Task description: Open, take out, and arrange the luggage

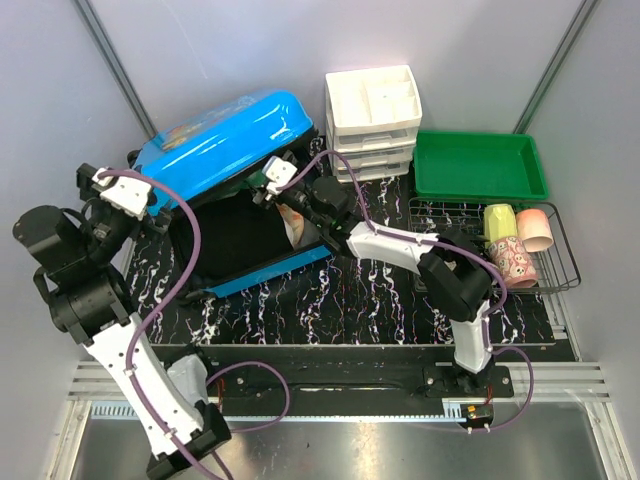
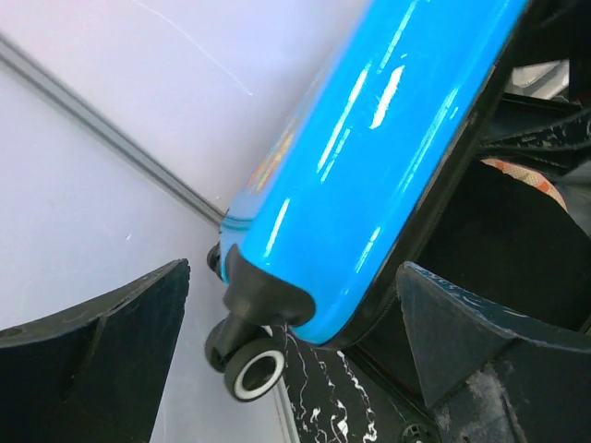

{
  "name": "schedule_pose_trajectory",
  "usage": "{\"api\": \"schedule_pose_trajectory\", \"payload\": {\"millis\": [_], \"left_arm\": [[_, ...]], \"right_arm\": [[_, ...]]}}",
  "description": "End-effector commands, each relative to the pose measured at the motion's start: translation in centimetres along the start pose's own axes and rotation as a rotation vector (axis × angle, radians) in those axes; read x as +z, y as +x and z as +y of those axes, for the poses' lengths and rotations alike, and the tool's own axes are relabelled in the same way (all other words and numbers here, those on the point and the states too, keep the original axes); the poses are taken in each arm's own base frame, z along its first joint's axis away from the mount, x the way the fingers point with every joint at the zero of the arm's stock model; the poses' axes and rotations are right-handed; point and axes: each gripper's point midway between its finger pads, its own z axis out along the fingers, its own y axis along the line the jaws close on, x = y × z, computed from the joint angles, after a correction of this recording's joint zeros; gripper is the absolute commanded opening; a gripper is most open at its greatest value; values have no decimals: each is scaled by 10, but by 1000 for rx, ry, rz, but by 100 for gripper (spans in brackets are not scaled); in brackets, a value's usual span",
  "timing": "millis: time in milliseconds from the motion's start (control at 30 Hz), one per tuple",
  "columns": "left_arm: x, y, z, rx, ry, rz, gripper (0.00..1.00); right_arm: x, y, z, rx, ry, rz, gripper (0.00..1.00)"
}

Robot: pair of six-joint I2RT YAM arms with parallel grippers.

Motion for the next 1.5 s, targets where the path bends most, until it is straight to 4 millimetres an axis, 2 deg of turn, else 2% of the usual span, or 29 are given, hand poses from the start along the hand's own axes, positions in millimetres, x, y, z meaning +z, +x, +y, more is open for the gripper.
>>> {"api": "schedule_pose_trajectory", "payload": {"millis": [0,167,200,233,300,333,400,433,467,533,567,633,667,700,733,767,800,833,867,900,1033,1100,1133,1200,1233,1267,1400,1433,1467], "left_arm": [[28,21,-1,66,62,8,99],[52,39,-10,121,80,79,99],[61,39,-17,139,96,76,99],[65,48,-8,154,47,118,99],[79,47,4,174,-19,111,99],[90,59,16,160,-60,155,99],[105,53,34,169,-119,144,99],[115,64,47,151,-171,190,97],[121,51,64,166,-231,161,95],[137,55,85,140,-306,178,86],[139,39,100,154,-351,141,83],[149,35,114,149,-386,134,67],[160,30,123,153,-396,125,61],[168,33,127,154,-395,132,57],[173,33,132,161,-402,137,46],[176,22,142,167,-421,120,41],[194,38,144,160,-407,151,35],[199,39,148,167,-413,157,23],[204,34,154,175,-420,147,19],[215,44,155,176,-408,163,17],[235,46,162,155,-407,154,16],[239,40,167,150,-406,140,20],[247,49,166,140,-395,157,22],[251,42,175,136,-412,152,25],[264,55,174,121,-394,170,25],[264,44,181,121,-401,151,25],[283,37,184,124,-372,100,14],[287,36,183,123,-367,88,3],[293,33,183,130,-371,70,0]], "right_arm": [[18,-63,-37,-35,116,-177,80],[33,-78,-44,-49,129,-214,80],[36,-72,-45,-53,140,-208,80],[39,-74,-47,-56,147,-213,80],[44,-82,-51,-60,154,-233,80],[46,-84,-50,-59,149,-241,80],[50,-91,-51,-59,138,-250,80],[51,-94,-51,-57,131,-253,79],[50,-97,-52,-56,128,-244,79],[48,-97,-51,-58,115,-230,81],[42,-96,-50,-60,103,-204,83],[34,-93,-45,-67,75,-176,86],[26,-69,-32,-65,27,-100,90],[18,-80,-29,-75,-8,-99,92],[11,-76,-25,-74,-36,-72,95],[-4,-64,-14,-62,-89,0,100],[-11,-58,-5,-60,-148,27,100],[-20,-52,2,-54,-185,66,100],[-36,-39,12,-33,-236,140,100],[-46,-32,21,-17,-292,170,100],[-89,3,44,38,-425,342,100],[-110,17,55,54,-491,416,100],[-123,29,60,66,-528,474,100],[-135,40,67,61,-588,510,100],[-142,45,70,68,-619,545,100],[-145,53,73,73,-637,570,100],[-148,73,79,43,-698,630,100],[-145,75,78,34,-699,637,100],[-145,87,80,30,-706,660,100]]}}
